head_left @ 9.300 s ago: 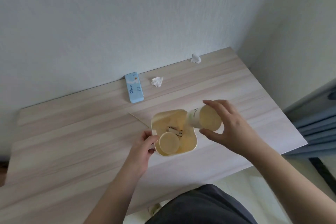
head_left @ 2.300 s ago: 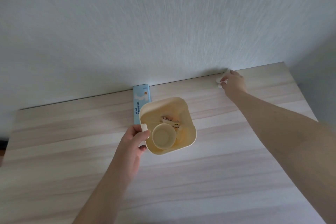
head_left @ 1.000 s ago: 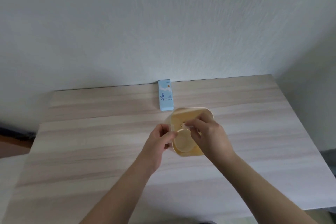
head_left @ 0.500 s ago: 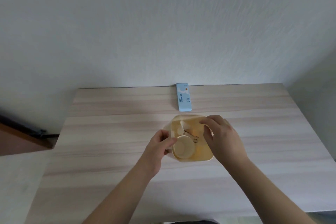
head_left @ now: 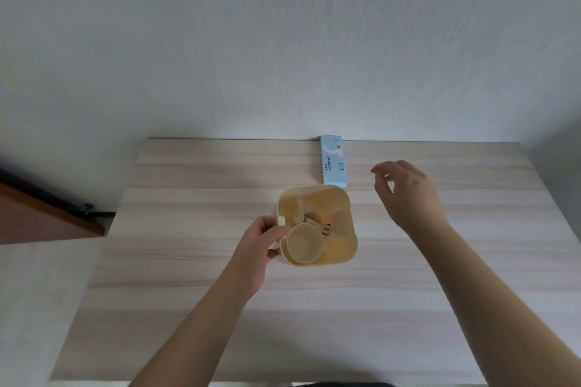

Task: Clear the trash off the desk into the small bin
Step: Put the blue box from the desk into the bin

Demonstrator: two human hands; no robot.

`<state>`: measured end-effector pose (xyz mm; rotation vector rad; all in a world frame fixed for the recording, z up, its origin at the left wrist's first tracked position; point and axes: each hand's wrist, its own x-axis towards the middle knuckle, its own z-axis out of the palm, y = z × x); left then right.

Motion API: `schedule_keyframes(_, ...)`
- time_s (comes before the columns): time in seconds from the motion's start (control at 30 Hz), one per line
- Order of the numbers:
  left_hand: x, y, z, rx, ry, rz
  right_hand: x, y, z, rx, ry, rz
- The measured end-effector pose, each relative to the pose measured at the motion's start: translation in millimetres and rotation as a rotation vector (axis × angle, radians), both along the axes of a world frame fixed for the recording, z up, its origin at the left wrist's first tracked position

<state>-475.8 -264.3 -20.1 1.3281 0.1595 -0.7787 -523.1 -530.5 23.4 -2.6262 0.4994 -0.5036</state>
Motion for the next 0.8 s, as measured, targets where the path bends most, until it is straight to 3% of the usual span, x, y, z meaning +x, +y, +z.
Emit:
schedule_keyframes(0.37,12,-29,-18,0.036,0.026,0.118,83,-40,-82,0.097,0.427,0.084)
schedule_keyframes(0.8,10,-52,-15,0.027,0.009,0.272,149,-26,-140,0.073,0.641,0.153)
